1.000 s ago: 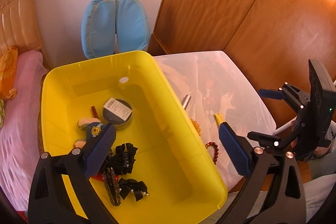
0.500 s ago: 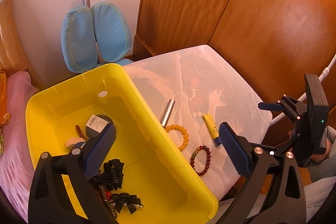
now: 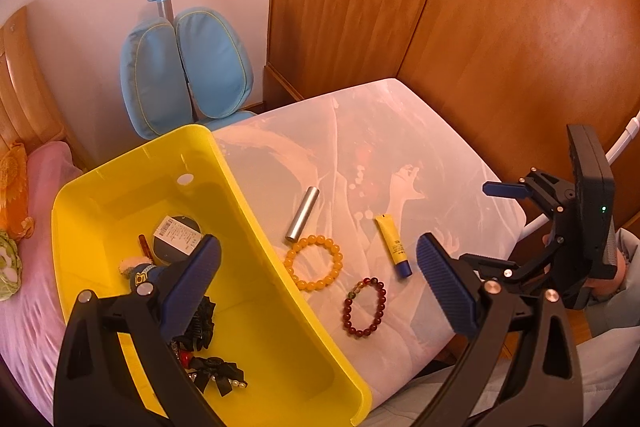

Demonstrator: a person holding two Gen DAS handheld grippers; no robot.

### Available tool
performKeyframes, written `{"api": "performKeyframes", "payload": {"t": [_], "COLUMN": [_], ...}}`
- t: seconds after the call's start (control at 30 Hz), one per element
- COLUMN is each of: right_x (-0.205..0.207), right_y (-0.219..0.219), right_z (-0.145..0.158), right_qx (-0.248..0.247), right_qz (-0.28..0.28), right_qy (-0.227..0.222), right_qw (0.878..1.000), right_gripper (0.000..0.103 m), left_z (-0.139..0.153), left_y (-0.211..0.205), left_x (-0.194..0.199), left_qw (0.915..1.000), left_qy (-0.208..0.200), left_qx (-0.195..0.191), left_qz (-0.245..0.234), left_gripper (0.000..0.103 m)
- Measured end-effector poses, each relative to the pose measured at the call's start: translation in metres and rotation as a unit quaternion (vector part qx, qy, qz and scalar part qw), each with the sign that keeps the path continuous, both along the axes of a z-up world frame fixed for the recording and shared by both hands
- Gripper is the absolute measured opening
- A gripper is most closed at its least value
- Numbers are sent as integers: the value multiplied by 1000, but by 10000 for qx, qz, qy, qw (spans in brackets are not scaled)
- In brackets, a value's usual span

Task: Organize jewelry
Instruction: 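Lift the open right gripper out of the bin and back over the table, then reach the left gripper to the silver tube and grasp it upright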

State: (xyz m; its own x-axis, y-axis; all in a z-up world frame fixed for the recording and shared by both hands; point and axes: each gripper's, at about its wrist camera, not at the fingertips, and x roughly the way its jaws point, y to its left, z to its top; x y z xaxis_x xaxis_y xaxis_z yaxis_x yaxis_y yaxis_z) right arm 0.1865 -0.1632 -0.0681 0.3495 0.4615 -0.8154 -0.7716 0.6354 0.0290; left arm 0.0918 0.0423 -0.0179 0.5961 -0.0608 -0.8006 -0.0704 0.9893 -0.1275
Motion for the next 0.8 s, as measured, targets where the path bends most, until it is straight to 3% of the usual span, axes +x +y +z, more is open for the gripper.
{"api": "performKeyframes", "payload": {"t": [0.43, 0.8], "right_x": [21, 40], "right_y": [-22, -43], "right_z": [-18, -37], "right_qx": [23, -144], "right_qz": [9, -196], "right_qy": [123, 361], "right_qw": [9999, 9991], "right_gripper": [97, 97], "left_z": [-6, -50], "left_y": [-43, -80], "left_x": [21, 61], "left_qw": [9995, 9963], "left_qy": [192, 688], "left_qx": [149, 24], "left_qz": [-181, -523], "left_gripper": [96, 96]}}
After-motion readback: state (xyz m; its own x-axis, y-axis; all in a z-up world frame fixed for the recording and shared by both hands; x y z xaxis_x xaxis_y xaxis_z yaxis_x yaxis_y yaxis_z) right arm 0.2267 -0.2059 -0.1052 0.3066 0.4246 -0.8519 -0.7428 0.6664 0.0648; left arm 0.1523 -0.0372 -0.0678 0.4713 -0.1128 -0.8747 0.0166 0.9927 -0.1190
